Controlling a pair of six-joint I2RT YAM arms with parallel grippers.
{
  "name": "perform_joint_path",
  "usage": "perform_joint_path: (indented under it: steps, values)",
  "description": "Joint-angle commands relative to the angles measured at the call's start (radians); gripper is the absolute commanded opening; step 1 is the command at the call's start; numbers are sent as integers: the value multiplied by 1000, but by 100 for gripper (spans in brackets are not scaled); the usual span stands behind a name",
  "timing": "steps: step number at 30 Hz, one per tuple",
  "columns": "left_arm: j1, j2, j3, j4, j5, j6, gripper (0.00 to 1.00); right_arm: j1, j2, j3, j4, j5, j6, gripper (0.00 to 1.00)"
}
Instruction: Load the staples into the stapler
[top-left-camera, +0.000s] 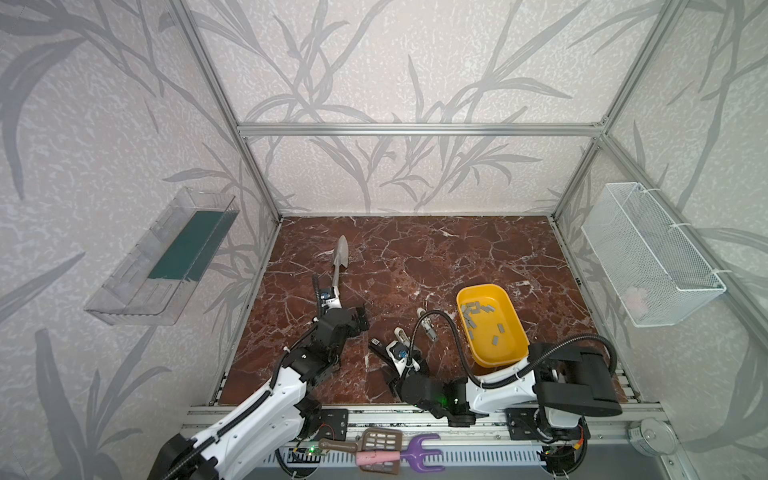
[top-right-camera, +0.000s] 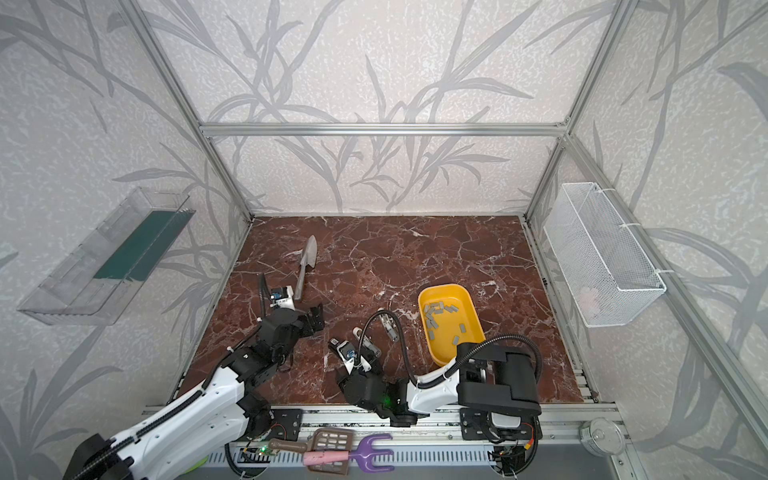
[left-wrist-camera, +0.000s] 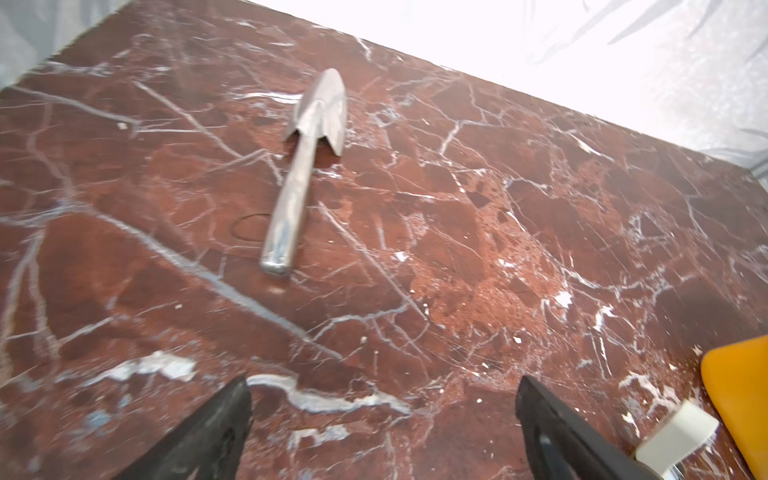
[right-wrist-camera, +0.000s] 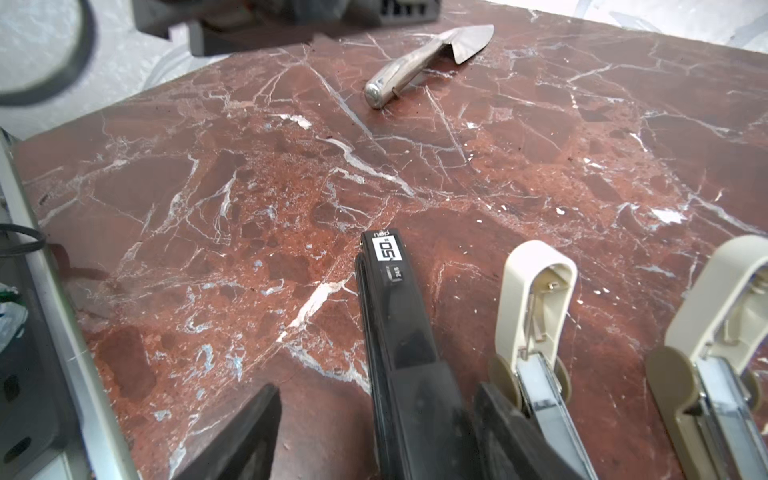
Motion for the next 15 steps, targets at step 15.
perform_joint_path:
  steps: [15]
  values:
    - [13, -23, 63, -203, 10, -61, 99, -15, -59, 18, -187, 4, -37, 75]
